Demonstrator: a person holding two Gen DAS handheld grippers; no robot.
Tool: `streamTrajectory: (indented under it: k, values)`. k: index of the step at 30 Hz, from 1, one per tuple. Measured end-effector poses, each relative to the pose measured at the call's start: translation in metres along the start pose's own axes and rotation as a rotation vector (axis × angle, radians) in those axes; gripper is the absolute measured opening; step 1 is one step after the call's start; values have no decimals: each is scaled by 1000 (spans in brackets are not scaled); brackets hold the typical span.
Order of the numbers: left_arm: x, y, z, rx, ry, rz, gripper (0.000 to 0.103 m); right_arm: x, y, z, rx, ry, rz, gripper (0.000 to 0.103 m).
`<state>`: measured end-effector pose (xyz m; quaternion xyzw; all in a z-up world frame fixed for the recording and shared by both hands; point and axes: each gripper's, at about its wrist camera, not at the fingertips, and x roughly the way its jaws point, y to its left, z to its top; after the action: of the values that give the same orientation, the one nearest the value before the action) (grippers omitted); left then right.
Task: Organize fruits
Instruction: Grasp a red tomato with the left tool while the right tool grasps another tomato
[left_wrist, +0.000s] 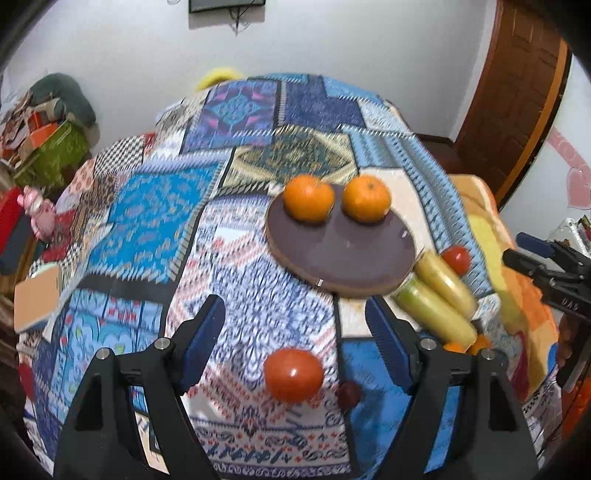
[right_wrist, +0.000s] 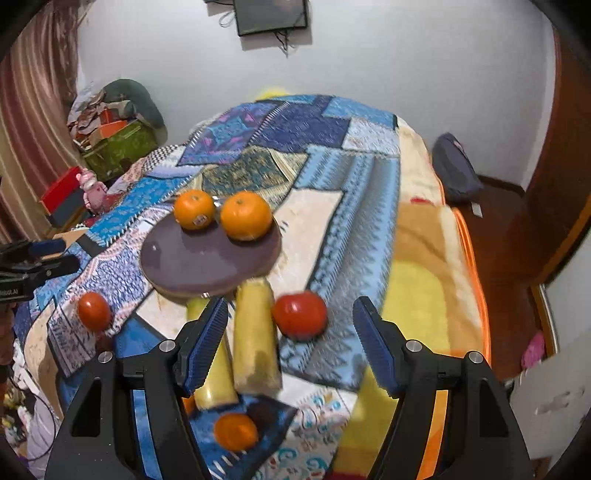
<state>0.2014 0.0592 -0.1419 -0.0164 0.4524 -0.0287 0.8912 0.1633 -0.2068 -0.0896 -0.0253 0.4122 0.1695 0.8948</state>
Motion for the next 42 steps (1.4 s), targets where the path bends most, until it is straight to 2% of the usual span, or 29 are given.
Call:
streamTrajectory:
  k: [8,15,25,27,42]
  values:
    - [23,11,-36,-54,82,-3,78,17,-17,-22,54,58,-9,67]
    - [38,12,-51,-76,118,-24,76,35,-21,-21,72,84,4,63]
    - [51,11,-52,-82,131,-48,58,59,-19,-17,70,117,11,60]
    - [52,11,-50,-83,132,-69,49,63,-19,-16,75,122,22,60]
    - [53,8,-42,-71,118,-60,49,77,-21,-6,101,145,70,60]
